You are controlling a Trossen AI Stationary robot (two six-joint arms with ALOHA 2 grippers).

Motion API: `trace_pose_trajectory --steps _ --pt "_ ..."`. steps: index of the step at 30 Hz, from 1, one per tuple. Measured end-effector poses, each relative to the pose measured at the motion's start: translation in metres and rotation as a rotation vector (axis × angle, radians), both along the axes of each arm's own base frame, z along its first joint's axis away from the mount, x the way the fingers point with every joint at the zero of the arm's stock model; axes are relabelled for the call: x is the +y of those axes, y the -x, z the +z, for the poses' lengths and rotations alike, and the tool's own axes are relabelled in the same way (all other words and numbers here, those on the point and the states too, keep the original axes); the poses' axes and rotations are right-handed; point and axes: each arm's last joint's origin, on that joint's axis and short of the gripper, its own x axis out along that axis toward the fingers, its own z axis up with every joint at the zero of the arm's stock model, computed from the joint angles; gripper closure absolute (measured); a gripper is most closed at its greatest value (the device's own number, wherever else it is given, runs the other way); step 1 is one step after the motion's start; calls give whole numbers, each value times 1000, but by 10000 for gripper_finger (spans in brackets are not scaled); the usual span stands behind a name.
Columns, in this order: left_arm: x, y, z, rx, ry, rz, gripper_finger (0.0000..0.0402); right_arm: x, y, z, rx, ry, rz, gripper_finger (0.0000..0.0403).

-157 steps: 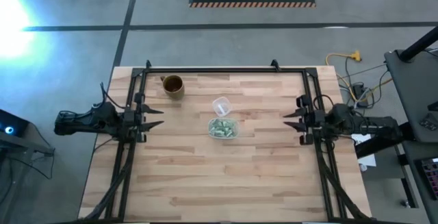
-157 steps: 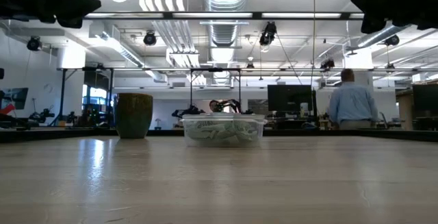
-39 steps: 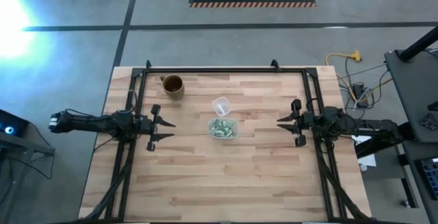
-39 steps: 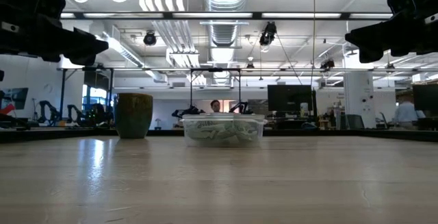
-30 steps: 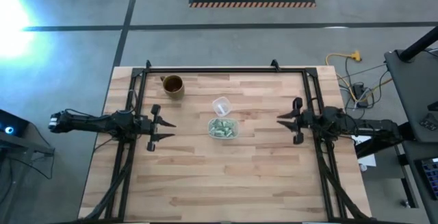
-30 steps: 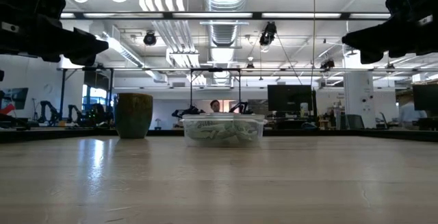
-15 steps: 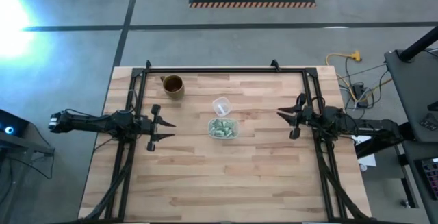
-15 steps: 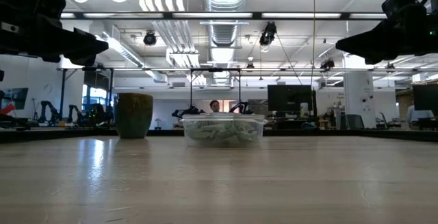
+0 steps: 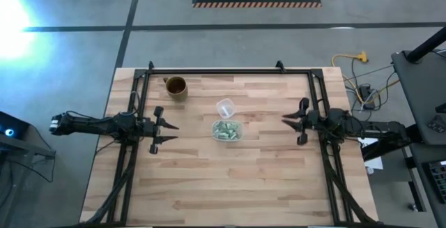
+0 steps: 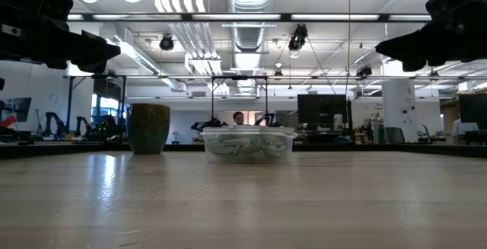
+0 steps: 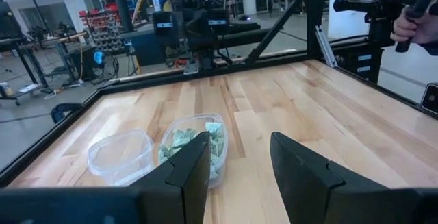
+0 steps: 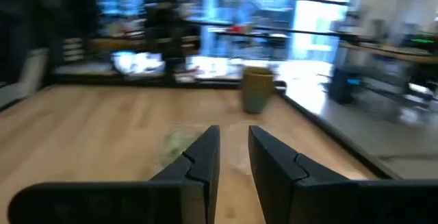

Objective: Pick and place Stevia / Truvia into bins
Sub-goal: Return to Home Position

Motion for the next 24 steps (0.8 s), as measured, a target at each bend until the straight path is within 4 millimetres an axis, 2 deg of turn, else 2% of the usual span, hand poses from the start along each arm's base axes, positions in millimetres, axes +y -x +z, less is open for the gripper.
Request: trace_pose_trajectory --steps 3,5,18,24 --pt "0 0 0 0 0 0 265 4 0 -2 20 32 134 335" --pt "0 0 0 1 0 0 265 5 0 -1 16 32 163 335" --pt "0 0 0 0 0 0 265 5 -2 -3 39 -23 176 335" --pt "0 0 0 1 0 0 265 5 -5 -7 85 20 174 335"
